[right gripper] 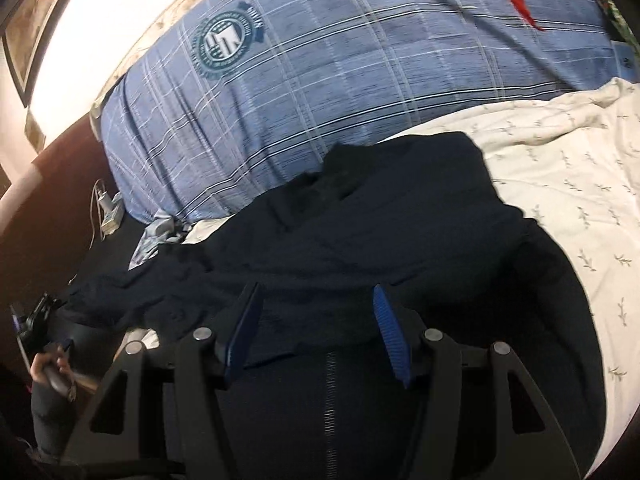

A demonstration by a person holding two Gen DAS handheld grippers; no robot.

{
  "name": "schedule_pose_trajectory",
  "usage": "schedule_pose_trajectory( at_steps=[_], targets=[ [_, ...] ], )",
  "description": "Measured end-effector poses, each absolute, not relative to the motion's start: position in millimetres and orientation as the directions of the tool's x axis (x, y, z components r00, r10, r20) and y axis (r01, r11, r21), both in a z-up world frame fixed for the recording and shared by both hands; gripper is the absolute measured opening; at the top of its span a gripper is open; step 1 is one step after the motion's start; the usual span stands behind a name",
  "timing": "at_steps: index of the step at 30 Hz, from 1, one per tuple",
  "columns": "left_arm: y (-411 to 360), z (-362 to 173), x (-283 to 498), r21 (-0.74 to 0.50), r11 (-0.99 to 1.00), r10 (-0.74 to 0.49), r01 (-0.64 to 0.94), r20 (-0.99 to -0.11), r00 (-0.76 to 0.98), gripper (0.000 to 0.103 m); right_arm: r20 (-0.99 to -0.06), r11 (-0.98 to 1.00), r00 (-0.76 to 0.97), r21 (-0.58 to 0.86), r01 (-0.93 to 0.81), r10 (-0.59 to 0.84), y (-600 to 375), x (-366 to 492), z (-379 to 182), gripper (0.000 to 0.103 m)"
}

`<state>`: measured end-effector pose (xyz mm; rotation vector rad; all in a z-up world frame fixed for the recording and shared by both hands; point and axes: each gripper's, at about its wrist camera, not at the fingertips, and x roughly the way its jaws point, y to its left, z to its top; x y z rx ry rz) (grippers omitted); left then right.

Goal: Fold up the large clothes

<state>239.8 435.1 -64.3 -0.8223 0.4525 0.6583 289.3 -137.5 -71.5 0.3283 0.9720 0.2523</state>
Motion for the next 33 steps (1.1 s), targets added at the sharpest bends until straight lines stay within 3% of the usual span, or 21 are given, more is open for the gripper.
schedule_pose_trajectory(
  at_steps=[2, 4, 6, 7, 9, 11, 16, 22, 26, 33],
  targets=[
    [446.7, -71.0, 247.3, -0.591, 0.485, 0.283, -0.644, -0.591, 0.755, 0.079, -0.761, 0.920, 0.544, 0.387, -0.059, 0.355, -135.8, 288.7, -70.3, 0.059],
    [454.0, -80.4, 253.4, -0.599, 0.440, 0.271, -0.669, -0.622, 0.735, 0.053, -0.761, 0.920, 0.545, 0.388, -0.053, 0.353, -134.9, 288.6, -70.5, 0.059],
    [459.5, -82.8, 254.2, -0.616, 0.427, 0.270, -0.662, -0.612, 0.744, 0.039, -0.760, 0.918, 0.546, 0.394, -0.045, 0.353, -137.0, 287.8, -71.2, 0.059],
    [461.3, -84.7, 255.6, -0.619, 0.425, 0.264, -0.660, -0.613, 0.745, 0.022, -0.762, 0.918, 0.545, 0.395, -0.038, 0.351, -137.2, 287.6, -71.4, 0.059],
    [469.9, -95.7, 258.4, -0.624, 0.405, 0.245, -0.668, -0.630, 0.737, 0.001, -0.764, 0.917, 0.543, 0.397, -0.028, 0.347, -139.7, 287.3, -72.5, 0.059],
    [476.3, -102.4, 258.5, -0.669, 0.390, 0.231, -0.632, -0.594, 0.771, 0.002, -0.766, 0.916, 0.541, 0.402, -0.021, 0.348, -141.8, 287.0, -74.0, 0.059],
    [459.0, -83.1, 260.7, -0.622, 0.496, 0.274, -0.605, -0.550, 0.789, 0.001, -0.760, 0.909, 0.545, 0.416, -0.008, 0.353, -147.0, 284.3, -73.4, 0.059],
    [394.6, -32.0, 289.1, -0.624, 0.656, 0.153, -0.425, -0.441, 0.884, 0.000, -0.750, 0.900, 0.558, 0.435, 0.014, 0.354, -155.9, 281.5, -70.4, 0.059],
    [301.3, -9.0, 325.7, -0.577, 0.773, -0.006, -0.262, -0.421, 0.907, 0.000, -0.738, 0.893, 0.579, 0.448, 0.037, 0.346, -169.6, 275.4, -64.3, 0.059],
    [134.7, -22.0, 355.7, -0.571, 0.821, -0.312, 0.001, -0.447, 0.839, 0.000, -0.723, 0.896, 0.625, 0.437, 0.082, 0.296, -210.3, 253.4, -47.5, 0.059]
  ],
)
